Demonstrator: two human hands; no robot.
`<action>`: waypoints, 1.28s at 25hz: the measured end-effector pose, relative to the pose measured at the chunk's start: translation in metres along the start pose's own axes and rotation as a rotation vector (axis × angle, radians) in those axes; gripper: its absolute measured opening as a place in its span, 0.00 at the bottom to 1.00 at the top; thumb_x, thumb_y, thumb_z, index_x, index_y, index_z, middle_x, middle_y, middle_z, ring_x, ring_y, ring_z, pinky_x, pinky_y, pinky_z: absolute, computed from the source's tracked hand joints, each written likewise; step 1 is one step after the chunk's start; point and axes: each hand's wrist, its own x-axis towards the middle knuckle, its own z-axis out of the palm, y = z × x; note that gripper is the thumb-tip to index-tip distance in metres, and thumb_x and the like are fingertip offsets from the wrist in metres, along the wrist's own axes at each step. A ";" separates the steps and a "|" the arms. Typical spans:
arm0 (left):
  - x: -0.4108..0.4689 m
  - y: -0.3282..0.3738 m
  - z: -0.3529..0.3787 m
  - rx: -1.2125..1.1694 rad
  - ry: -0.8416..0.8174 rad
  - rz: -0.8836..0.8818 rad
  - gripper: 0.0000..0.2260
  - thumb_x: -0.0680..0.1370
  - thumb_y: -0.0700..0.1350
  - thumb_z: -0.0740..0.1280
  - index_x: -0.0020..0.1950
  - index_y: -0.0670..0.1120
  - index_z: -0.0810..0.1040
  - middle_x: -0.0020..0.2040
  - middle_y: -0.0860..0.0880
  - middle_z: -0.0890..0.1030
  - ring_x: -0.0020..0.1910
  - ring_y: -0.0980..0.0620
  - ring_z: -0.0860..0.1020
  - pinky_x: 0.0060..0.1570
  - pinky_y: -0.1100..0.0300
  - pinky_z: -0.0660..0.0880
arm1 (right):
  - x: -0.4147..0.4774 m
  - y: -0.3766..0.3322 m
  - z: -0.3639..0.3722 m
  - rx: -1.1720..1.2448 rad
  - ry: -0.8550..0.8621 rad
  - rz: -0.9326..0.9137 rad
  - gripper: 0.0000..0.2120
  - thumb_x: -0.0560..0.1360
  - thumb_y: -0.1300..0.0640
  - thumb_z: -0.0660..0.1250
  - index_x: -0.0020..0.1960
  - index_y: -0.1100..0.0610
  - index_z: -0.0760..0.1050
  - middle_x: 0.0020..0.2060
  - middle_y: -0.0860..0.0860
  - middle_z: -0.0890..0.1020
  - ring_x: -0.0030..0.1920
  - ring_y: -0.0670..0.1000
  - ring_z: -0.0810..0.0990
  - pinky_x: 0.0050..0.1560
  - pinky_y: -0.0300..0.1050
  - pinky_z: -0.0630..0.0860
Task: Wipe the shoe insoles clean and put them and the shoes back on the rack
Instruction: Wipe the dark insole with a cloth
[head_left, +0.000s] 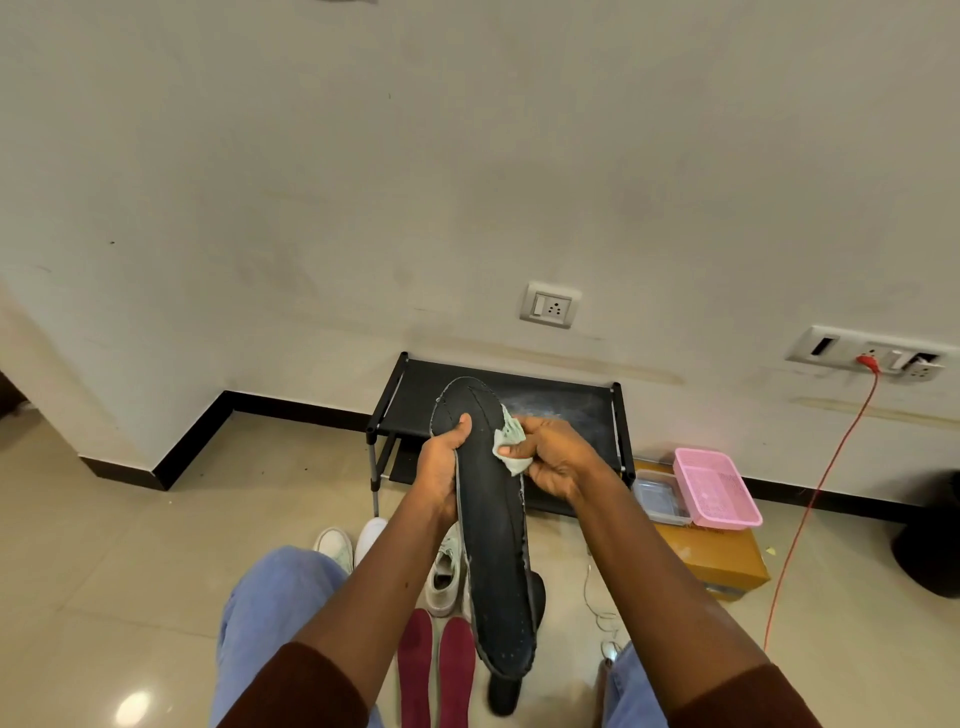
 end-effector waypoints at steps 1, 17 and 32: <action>-0.001 0.002 0.000 -0.007 0.012 0.008 0.14 0.80 0.48 0.62 0.53 0.38 0.78 0.40 0.42 0.83 0.37 0.45 0.82 0.33 0.57 0.78 | -0.005 0.000 -0.001 -0.010 -0.053 0.041 0.21 0.71 0.82 0.53 0.60 0.71 0.71 0.42 0.57 0.78 0.44 0.53 0.77 0.41 0.42 0.80; -0.004 0.012 0.003 -0.073 -0.009 -0.010 0.14 0.79 0.48 0.63 0.49 0.37 0.79 0.32 0.42 0.84 0.29 0.46 0.82 0.27 0.57 0.78 | 0.004 0.014 0.009 -0.001 0.240 -0.005 0.05 0.71 0.64 0.71 0.39 0.62 0.76 0.35 0.57 0.81 0.33 0.52 0.80 0.36 0.47 0.80; -0.003 0.022 -0.001 -0.154 0.047 0.104 0.11 0.80 0.47 0.62 0.45 0.41 0.78 0.43 0.44 0.80 0.40 0.46 0.77 0.38 0.55 0.74 | -0.036 0.043 -0.009 -0.257 0.010 0.240 0.02 0.72 0.68 0.67 0.42 0.63 0.77 0.36 0.56 0.80 0.36 0.51 0.80 0.36 0.46 0.80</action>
